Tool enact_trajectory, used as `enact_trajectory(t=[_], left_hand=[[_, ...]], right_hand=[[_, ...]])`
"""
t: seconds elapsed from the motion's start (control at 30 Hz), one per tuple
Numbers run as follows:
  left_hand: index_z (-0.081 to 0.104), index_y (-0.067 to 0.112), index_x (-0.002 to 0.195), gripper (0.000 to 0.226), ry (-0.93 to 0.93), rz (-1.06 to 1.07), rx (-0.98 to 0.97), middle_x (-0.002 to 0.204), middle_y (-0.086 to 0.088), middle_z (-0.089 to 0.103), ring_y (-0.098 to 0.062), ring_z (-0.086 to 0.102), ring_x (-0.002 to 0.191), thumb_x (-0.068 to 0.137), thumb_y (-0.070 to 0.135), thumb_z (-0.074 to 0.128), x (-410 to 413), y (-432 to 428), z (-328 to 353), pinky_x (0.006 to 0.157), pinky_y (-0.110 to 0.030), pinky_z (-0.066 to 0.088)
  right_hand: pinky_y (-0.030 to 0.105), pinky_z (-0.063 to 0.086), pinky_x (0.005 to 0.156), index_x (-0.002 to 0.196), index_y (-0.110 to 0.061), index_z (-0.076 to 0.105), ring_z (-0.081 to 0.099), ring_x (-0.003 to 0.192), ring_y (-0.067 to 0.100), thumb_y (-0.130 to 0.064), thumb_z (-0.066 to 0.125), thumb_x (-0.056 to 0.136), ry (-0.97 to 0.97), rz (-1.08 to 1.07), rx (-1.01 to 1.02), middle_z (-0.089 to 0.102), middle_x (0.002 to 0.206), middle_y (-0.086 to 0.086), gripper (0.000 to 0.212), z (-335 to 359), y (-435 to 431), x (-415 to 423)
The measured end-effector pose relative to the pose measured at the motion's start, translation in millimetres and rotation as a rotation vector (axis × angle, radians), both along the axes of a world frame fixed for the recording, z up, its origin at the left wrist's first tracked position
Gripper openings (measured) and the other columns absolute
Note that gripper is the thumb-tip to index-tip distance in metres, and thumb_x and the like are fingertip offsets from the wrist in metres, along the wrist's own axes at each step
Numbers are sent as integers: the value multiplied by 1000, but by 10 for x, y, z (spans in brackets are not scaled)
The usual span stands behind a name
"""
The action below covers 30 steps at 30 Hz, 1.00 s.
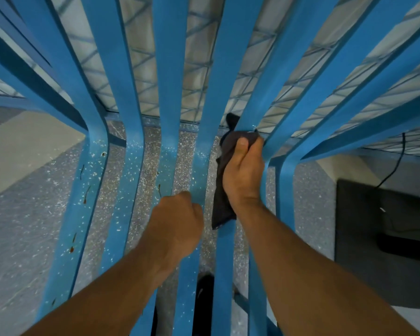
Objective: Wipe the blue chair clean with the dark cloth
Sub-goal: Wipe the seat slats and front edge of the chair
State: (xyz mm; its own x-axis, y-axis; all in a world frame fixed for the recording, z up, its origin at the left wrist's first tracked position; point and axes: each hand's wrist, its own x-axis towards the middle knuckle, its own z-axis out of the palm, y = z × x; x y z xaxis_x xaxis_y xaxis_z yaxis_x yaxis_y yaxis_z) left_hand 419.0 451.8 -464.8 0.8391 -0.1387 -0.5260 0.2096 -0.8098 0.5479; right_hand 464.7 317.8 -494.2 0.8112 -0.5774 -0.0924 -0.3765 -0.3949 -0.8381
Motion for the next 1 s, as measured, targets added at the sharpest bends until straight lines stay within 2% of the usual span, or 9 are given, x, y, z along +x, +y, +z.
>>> enact_trajectory(t=[0.07, 0.2, 0.4, 0.57, 0.63, 0.77, 0.87, 0.93, 1.0], left_hand=[[55, 11, 80, 29, -17, -2, 0, 68, -4, 58, -12, 56, 52, 100, 22, 37, -4, 11, -27, 40, -19, 33], [49, 14, 71, 31, -24, 25, -7, 66, -6, 57, -15, 54, 52, 99, 20, 38, 4, -8, -47, 41, -23, 31], [54, 12, 82, 26, 61, 34, 31, 72, -5, 60, -12, 56, 52, 99, 19, 36, -15, -34, -18, 38, -18, 33], [54, 14, 102, 24, 143, 9, -16, 77, -1, 60, -5, 54, 50, 102, 21, 32, 42, -21, 68, 37, -14, 35], [55, 10, 105, 26, 182, 4, -42, 76, -1, 59, -6, 55, 50, 102, 21, 32, 50, -29, 124, 36, -15, 36], [57, 11, 122, 34, 112, 26, -24, 76, 5, 57, -5, 57, 54, 102, 23, 33, 82, -5, 204, 40, -14, 38], [60, 11, 118, 32, 3, 36, -25, 79, 0, 62, -9, 58, 58, 101, 22, 35, 123, 3, 223, 48, -16, 39], [61, 9, 114, 30, -55, 47, -42, 75, 4, 59, -8, 55, 58, 101, 21, 37, 154, 4, 254, 51, -19, 42], [60, 7, 115, 30, -86, 62, -66, 75, 4, 57, -7, 55, 60, 101, 22, 37, 161, 24, 264, 57, -27, 50]], right_hand=[[19, 42, 77, 111, -12, 48, 51, 84, 4, -24, 32, 104, -162, -50, 12, 55, 91, -10, 21, 67, 27, 145], [-2, 33, 73, 104, -17, 46, 50, 77, -20, -12, 34, 102, -462, -202, 44, 50, 86, -23, 13, 328, 82, 429], [2, 39, 69, 93, -18, 53, 54, 70, -19, -13, 35, 104, -672, -310, 200, 54, 74, -23, 21, 959, 47, 769], [11, 33, 54, 78, -12, 43, 39, 51, -5, -12, 38, 102, -763, -274, -71, 37, 59, -19, 24, 1608, -93, 1078], [14, 34, 57, 82, -6, 47, 43, 56, -1, -15, 41, 101, -729, -243, -153, 44, 66, -18, 21, 1646, -127, 1071], [23, 30, 59, 92, 7, 51, 53, 73, 26, -23, 41, 98, -570, -181, -218, 63, 78, 16, 31, 1190, -75, 799], [27, 32, 57, 100, 1, 51, 59, 73, 34, -34, 36, 100, -324, -120, -182, 60, 79, 13, 38, 752, -26, 537], [24, 29, 59, 107, 4, 52, 61, 79, 37, -26, 38, 102, -225, -108, -158, 60, 85, 14, 34, 521, -24, 416], [30, 38, 68, 118, 3, 51, 62, 89, 37, -26, 37, 103, -120, -94, -131, 64, 99, 20, 36, 328, 16, 306]])
